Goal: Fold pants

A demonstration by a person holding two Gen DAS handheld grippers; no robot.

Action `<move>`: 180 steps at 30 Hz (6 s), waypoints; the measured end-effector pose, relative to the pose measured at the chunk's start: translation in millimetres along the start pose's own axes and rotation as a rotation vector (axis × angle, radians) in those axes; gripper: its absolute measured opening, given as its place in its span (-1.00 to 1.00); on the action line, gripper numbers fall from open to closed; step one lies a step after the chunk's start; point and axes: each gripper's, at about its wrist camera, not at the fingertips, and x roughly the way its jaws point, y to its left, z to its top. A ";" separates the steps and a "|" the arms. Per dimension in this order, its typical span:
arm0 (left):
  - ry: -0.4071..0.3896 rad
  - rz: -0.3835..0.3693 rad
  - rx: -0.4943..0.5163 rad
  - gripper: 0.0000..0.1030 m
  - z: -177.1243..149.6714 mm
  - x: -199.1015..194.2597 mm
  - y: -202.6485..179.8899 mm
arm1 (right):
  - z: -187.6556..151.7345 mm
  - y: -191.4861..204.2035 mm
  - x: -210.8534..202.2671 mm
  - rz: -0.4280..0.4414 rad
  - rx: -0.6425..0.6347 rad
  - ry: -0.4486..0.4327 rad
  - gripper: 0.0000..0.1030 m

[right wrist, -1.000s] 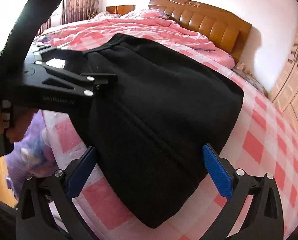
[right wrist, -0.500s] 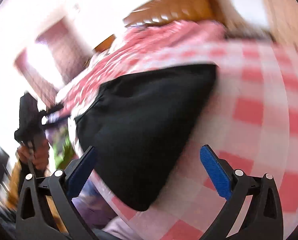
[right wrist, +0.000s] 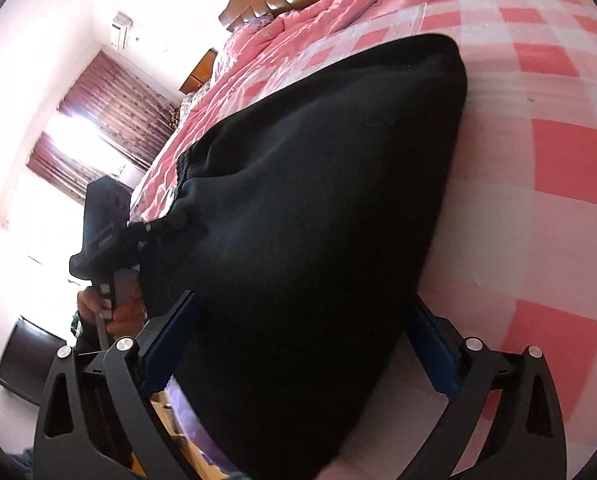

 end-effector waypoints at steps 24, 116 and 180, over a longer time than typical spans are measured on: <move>-0.170 0.197 0.249 0.04 12.5 16.4 -130.7 | 11.2 -41.0 -75.0 -0.177 -0.033 -0.276 -0.18; -0.531 0.534 0.360 0.97 -159.8 35.8 -267.8 | -120.4 -8.9 -107.6 -0.802 -0.214 -0.434 0.87; -0.491 0.531 0.335 0.97 -164.1 42.2 -256.0 | -118.3 -12.5 -106.0 -0.790 -0.228 -0.435 0.87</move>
